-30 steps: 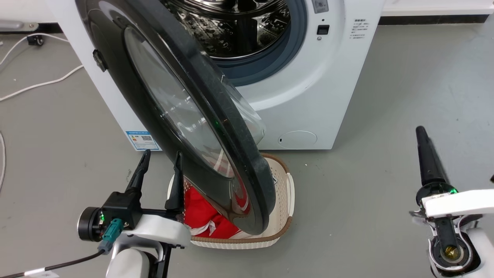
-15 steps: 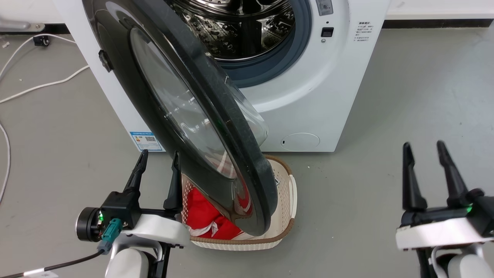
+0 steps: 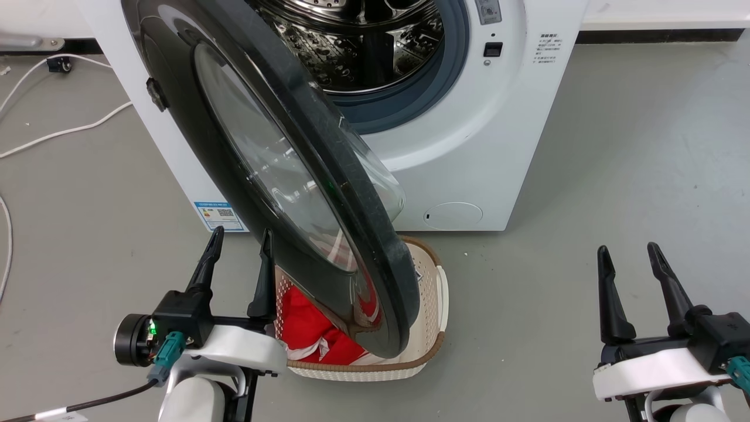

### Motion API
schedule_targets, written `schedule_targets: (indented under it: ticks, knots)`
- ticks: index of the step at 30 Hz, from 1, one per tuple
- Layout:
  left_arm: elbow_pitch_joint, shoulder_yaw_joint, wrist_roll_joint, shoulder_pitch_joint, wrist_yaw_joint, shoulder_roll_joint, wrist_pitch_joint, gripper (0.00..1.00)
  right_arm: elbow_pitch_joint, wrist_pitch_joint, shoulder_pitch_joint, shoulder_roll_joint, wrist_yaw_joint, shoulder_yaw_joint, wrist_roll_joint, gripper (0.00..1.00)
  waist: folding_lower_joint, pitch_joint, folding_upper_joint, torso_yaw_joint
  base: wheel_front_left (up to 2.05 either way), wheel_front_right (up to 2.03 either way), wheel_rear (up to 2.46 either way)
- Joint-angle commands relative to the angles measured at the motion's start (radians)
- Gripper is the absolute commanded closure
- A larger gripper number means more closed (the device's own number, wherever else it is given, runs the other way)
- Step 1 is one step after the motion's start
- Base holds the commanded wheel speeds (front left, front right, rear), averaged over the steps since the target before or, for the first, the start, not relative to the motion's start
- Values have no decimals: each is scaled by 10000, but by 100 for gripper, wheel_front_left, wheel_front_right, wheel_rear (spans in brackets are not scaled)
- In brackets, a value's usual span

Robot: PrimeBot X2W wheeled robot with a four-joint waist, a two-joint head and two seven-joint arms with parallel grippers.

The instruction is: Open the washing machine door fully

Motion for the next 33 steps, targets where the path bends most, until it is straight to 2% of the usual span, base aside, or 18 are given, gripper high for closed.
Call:
schedule_targets:
  ticks: [1, 10, 11, 12, 13, 25, 33]
  knots:
    - [4, 35, 30, 56, 7, 0, -25, 0, 45, -61, -64, 41, -7, -7, 97, 0, 0, 3, 0, -2, 0, 0, 0]
    - [80, 37, 46, 9, -52, 0, -25, 0, 42, -70, -161, 44, -5, 10, 64, 0, 0, 62, 0, 3, 0, 0, 0]
    - [84, 42, 28, 7, -58, 0, -25, 18, 48, -72, -154, 44, -5, 5, 66, 0, 0, 63, 0, 5, 0, 0, 0]
    - [84, 27, 30, 8, -78, 0, -25, 63, 51, -76, -148, 44, -7, 0, 65, 0, 0, 64, 0, 7, 0, 0, 0]
    - [88, 28, 37, 17, -92, 0, -25, 100, 54, -80, -141, 44, -7, 7, 81, 0, 0, 61, 0, 9, 0, 0, 0]
    - [-329, 69, -70, -50, -130, 0, -25, 100, -5, -102, -128, 43, -7, 23, 104, 0, 0, 128, 0, 28, 0, 0, 0]
    - [-1756, 140, -234, -259, -4, 0, -25, 100, -3, -99, -128, 44, -7, 11, 134, 0, 0, 109, 0, 50, 0, 0, 0]
